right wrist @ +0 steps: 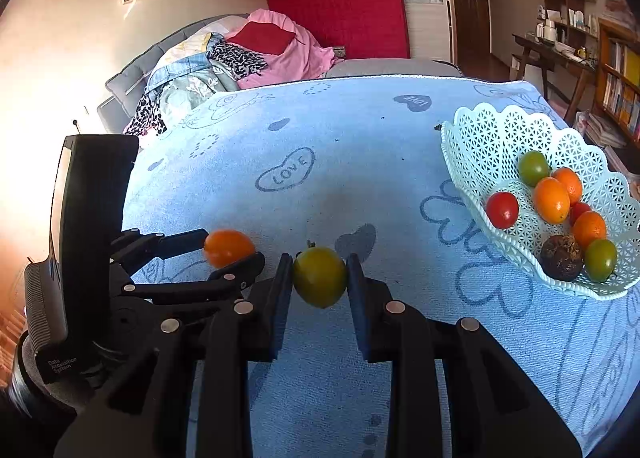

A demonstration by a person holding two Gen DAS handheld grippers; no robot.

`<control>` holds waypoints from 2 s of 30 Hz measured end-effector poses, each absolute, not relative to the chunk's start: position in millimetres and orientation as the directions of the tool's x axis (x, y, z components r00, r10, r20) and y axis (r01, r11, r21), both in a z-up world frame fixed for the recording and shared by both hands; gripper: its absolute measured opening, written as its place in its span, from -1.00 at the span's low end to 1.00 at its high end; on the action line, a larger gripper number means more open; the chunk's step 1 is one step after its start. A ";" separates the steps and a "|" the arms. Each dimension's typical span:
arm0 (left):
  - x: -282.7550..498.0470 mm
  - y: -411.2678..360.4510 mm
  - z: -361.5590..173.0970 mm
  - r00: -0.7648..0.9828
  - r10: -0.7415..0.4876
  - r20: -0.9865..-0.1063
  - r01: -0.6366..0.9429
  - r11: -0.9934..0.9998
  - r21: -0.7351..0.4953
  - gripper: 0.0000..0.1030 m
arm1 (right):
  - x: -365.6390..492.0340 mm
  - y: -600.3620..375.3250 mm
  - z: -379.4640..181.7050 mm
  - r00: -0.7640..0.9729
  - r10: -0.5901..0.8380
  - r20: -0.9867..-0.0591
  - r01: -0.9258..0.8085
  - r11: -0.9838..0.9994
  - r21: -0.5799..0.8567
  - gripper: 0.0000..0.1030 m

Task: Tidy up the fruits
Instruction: 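Grasp the elongated orange with the left tool while the right tool holds the yellow tomato, then carry the held orange and yellow tomato over the white basket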

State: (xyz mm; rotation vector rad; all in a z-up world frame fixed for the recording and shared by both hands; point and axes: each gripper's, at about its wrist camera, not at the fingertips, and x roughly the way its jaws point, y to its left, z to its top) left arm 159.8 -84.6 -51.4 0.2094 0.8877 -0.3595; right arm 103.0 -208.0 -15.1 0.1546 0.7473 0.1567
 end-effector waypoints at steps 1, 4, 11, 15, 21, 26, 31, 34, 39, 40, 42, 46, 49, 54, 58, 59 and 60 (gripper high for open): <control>158.7 -84.8 -50.6 0.576 -0.229 -0.784 0.397 0.917 0.024 0.09 | 102.7 -208.1 -14.9 0.724 0.195 -0.661 -0.086 0.977 0.195 -0.46; 154.1 -86.5 -47.6 0.588 -0.243 -0.772 0.412 0.911 0.027 -0.13 | 101.2 -209.1 -13.6 0.729 0.192 -0.656 -0.081 0.977 0.196 -0.46; 154.3 -83.7 -44.6 0.601 -0.244 -0.761 0.399 0.916 0.022 -0.13 | 95.0 -213.9 -8.4 0.744 0.186 -0.642 -0.067 0.976 0.205 -0.46; 151.7 -83.1 -39.1 0.615 -0.243 -0.750 0.392 0.920 0.024 -0.13 | 91.7 -218.5 -3.1 0.757 0.181 -0.628 -0.054 0.975 0.216 -0.46; 145.9 -84.0 -28.5 0.643 -0.234 -0.730 0.384 0.922 0.042 -0.13 | 85.4 -228.5 7.9 0.783 0.168 -0.599 -0.027 0.971 0.237 -0.46; 143.2 -89.8 -18.2 0.661 -0.237 -0.712 0.388 0.920 0.054 -0.13 | 81.0 -237.2 16.6 0.801 0.155 -0.578 -0.004 0.967 0.254 -0.46; 145.1 -99.5 -7.5 0.675 -0.243 -0.697 0.395 0.917 0.063 -0.13 | 79.4 -246.2 22.3 0.813 0.139 -0.566 0.018 0.965 0.262 -0.46; 145.8 -108.0 0.0 0.684 -0.250 -0.685 0.404 0.912 0.072 -0.13 | 78.2 -252.5 25.3 0.821 0.124 -0.558 0.034 0.964 0.265 -0.46; 145.8 -124.2 7.8 0.692 -0.264 -0.672 0.424 0.902 0.083 -0.13 | 75.3 -269.1 32.3 0.837 0.095 -0.539 0.071 0.958 0.278 -0.46; 146.3 -127.6 8.5 0.691 -0.266 -0.672 0.427 0.900 0.083 -0.13 | 75.3 -272.7 33.2 0.839 0.089 -0.537 0.079 0.956 0.282 -0.46; 147.5 -133.7 9.5 0.689 -0.271 -0.672 0.434 0.897 0.083 -0.13 | 74.8 -280.2 34.3 0.843 0.076 -0.532 0.096 0.953 0.288 -0.46; 148.1 -143.9 11.3 0.687 -0.283 -0.670 0.450 0.889 0.085 -0.13 | 74.1 -292.3 36.9 0.849 0.055 -0.526 0.127 0.944 0.304 -0.46; 147.7 -151.3 14.3 0.688 -0.292 -0.665 0.461 0.883 0.089 -0.13 | 71.9 -297.1 39.1 0.854 0.046 -0.519 0.139 0.940 0.311 -0.46; 148.6 -162.8 20.8 0.694 -0.313 -0.649 0.474 0.877 0.083 -0.13 | 69.2 -301.7 43.5 0.862 0.032 -0.505 0.150 0.937 0.316 -0.46; 151.3 -176.7 20.9 0.688 -0.329 -0.647 0.487 0.870 0.075 -0.13 | 66.6 -310.3 44.4 0.866 0.012 -0.501 0.175 0.929 0.325 -0.46; 152.0 -181.0 19.9 0.685 -0.331 -0.649 0.491 0.868 0.075 -0.13 | 66.4 -313.4 44.2 0.866 0.002 -0.500 0.186 0.927 0.326 -0.46; 152.7 -185.1 19.0 0.682 -0.334 -0.651 0.494 0.866 0.073 -0.13 | 65.9 -316.2 43.3 0.865 -0.014 -0.501 0.201 0.925 0.321 -0.46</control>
